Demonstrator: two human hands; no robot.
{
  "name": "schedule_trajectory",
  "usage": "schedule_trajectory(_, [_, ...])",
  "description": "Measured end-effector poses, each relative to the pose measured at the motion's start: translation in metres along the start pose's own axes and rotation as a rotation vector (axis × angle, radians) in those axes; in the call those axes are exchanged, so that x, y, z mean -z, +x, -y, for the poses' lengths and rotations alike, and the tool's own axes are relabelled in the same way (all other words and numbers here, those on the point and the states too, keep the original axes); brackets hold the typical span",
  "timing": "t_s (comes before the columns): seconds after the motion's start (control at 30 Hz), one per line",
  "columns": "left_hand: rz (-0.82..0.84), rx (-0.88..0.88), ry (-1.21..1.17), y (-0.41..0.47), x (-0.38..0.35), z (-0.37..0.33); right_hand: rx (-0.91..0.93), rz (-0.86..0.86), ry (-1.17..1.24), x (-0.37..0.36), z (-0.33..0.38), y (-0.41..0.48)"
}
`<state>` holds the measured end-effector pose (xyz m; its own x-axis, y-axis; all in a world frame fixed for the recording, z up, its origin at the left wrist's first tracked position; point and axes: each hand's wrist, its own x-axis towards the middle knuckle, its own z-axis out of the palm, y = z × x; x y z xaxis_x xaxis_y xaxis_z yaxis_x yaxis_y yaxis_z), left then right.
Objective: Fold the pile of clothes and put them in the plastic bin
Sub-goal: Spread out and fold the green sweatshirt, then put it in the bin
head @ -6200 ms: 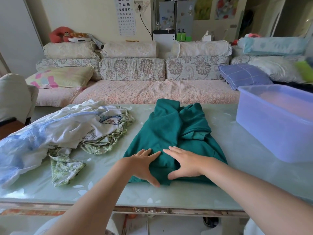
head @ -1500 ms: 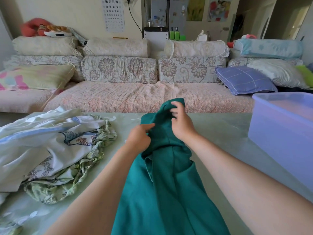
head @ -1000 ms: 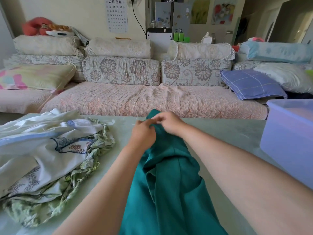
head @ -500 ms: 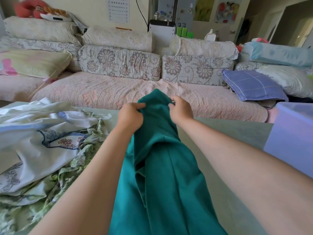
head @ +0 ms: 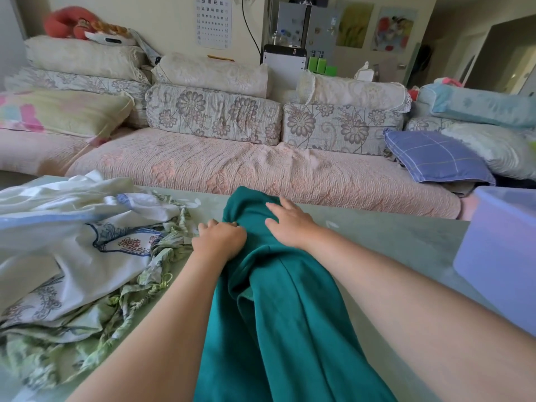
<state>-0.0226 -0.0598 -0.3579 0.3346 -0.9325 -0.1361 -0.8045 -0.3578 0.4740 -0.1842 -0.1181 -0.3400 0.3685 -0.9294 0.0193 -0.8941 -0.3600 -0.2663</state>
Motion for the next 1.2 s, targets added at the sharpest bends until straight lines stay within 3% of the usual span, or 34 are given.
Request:
schedule_trajectory(0.13, [0.144,0.003,0.107,-0.008,0.008,-0.001,0.055,-0.356,0.167,0.005,-0.003,-0.036])
schedule_trajectory(0.23, [-0.099,-0.098,0.226,-0.02,0.014,-0.003,0.119,-0.511,0.234,0.004,0.002,-0.087])
schedule_trajectory(0.3, [-0.271,-0.318,0.162,-0.028,0.021,-0.012,0.152,-0.546,0.192,0.001,0.004,-0.121])
schedule_trajectory(0.33, [-0.279,-0.433,0.063,-0.033,0.024,-0.019,0.152,-0.536,0.15,0.0,0.005,-0.134])
schedule_trajectory(0.4, [-0.145,-0.567,-0.107,-0.05,0.028,-0.031,0.138,-0.464,0.069,-0.002,0.008,-0.155])
schedule_trajectory(0.5, [0.111,-0.598,-0.071,-0.072,0.024,-0.035,0.028,-0.327,0.04,-0.001,0.013,-0.17])
schedule_trajectory(0.6, [0.218,-0.576,-0.01,-0.087,0.022,-0.024,-0.1,-0.259,0.142,0.001,0.017,-0.175])
schedule_trajectory(0.73, [0.053,-0.68,0.069,-0.096,0.025,-0.012,-0.03,-0.311,0.149,0.003,0.026,-0.181])
schedule_trajectory(0.83, [-0.091,-0.746,-0.022,-0.096,0.034,-0.004,0.091,-0.409,0.257,0.017,0.027,-0.185])
schedule_trajectory(0.9, [-0.108,-0.692,-0.111,-0.096,0.044,0.001,0.208,-0.369,0.264,0.027,0.031,-0.19])
schedule_trajectory(0.97, [0.037,-0.564,-0.109,-0.094,0.051,0.012,0.29,-0.325,0.128,0.029,0.037,-0.195])
schedule_trajectory(1.07, [0.297,-0.415,0.062,-0.095,0.051,0.031,0.358,-0.221,-0.048,0.012,0.041,-0.2])
schedule_trajectory(1.2, [0.425,-0.296,0.271,-0.105,0.053,0.039,0.385,0.018,-0.096,-0.012,0.049,-0.202])
